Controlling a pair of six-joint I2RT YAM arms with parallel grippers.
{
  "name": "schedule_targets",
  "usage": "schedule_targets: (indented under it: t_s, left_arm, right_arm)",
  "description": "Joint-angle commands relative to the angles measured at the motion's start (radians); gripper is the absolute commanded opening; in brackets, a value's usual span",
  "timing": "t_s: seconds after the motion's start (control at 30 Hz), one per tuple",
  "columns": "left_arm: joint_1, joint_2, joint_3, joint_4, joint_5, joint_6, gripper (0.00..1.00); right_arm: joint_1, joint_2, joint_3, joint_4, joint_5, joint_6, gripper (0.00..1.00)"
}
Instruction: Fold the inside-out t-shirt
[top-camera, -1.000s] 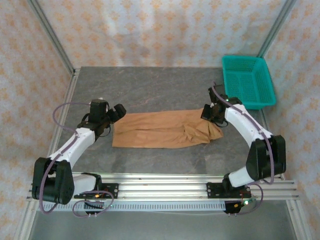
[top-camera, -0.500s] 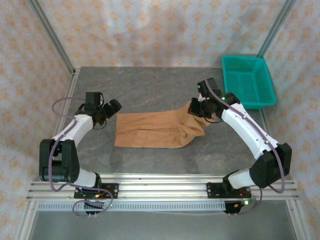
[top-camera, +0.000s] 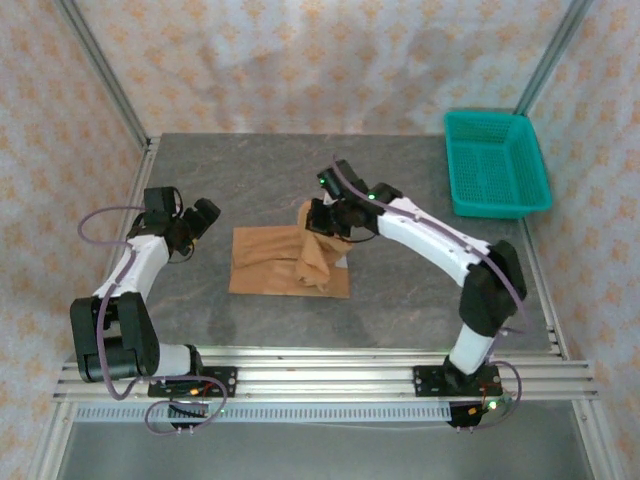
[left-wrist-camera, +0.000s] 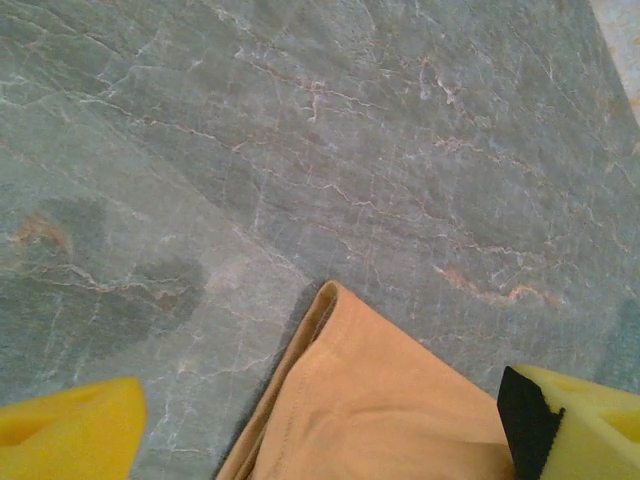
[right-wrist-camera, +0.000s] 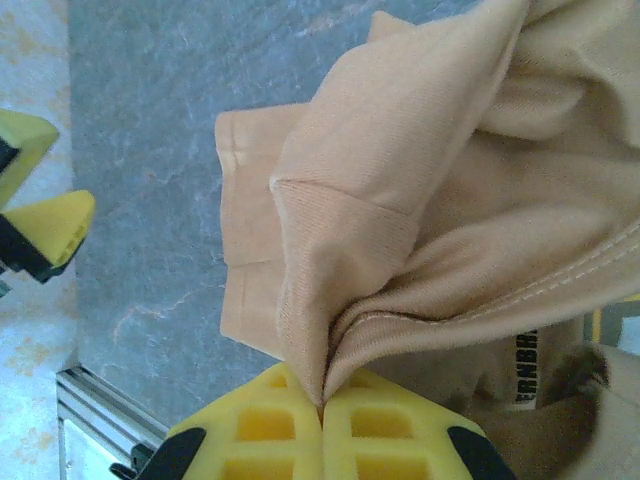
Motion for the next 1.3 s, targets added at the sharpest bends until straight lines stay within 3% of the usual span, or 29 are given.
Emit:
schedule_targets:
  t_s: [0.0, 0.1, 0.13, 0.23, 0.27, 0.3, 0.4, 0.53, 0.67, 0.8, 0.97, 1.07, 1.13, 1.27]
  left_arm:
    - [0.017, -0.030, -0.011, -0.043, 0.013, 0.011, 0.92]
    - [0.026, -0.031, -0.008, -0.054, 0.018, 0.021, 0.92]
    - [0.028, -0.031, -0.008, -0.057, 0.018, 0.024, 0.92]
    - [0.038, -0.038, -0.015, -0.064, 0.017, 0.027, 0.92]
    - [0.041, -0.045, -0.021, -0.063, 0.015, 0.025, 0.92]
    - [0.042, -0.051, -0.025, -0.062, 0.013, 0.025, 0.92]
    - [0.044, -0.085, -0.037, -0.071, 0.005, 0.034, 0.91]
    - [0.042, -0.168, -0.064, -0.072, 0.024, 0.058, 0.87]
    - [-0.030, -0.241, -0.094, -0.052, 0.044, 0.052, 0.81]
    - [-0.258, -0.249, -0.061, -0.034, -0.041, 0.034, 0.80]
    - [-0.555, -0.108, 0.076, -0.026, -0.164, -0.022, 0.79]
    - [-0.676, 0.049, 0.202, -0.051, -0.207, 0.006, 0.79]
    - [-0.703, 0.165, 0.308, -0.135, -0.236, 0.036, 0.79]
    - [-0.691, 0.372, 0.522, -0.402, -0.282, 0.102, 0.66]
  right_arm:
    - [0.035, 0.079, 0.099, 0.054, 0.004, 0.027, 0.00]
    - [0.064, 0.186, 0.196, 0.027, 0.002, 0.023, 0.04]
    - [0.073, 0.219, 0.230, 0.015, -0.005, 0.022, 0.14]
    - [0.111, 0.330, 0.363, -0.043, -0.040, 0.021, 0.57]
    - [0.126, 0.359, 0.411, -0.067, -0.044, 0.017, 0.68]
    - [0.140, 0.380, 0.458, -0.085, -0.047, 0.014, 0.72]
    - [0.161, 0.402, 0.560, -0.148, -0.044, 0.001, 0.74]
    - [0.144, 0.291, 0.510, -0.219, 0.076, -0.036, 0.75]
    - [0.048, 0.060, 0.139, -0.090, 0.137, -0.017, 0.57]
    - [-0.114, -0.107, -0.223, 0.095, 0.047, 0.043, 0.50]
    - [-0.316, -0.260, -0.477, 0.132, 0.053, 0.038, 0.51]
    - [-0.389, -0.323, -0.550, 0.155, 0.046, 0.034, 0.51]
    - [-0.399, -0.346, -0.565, 0.157, 0.044, 0.026, 0.51]
    - [-0.405, -0.350, -0.566, 0.144, 0.028, 0.015, 0.51]
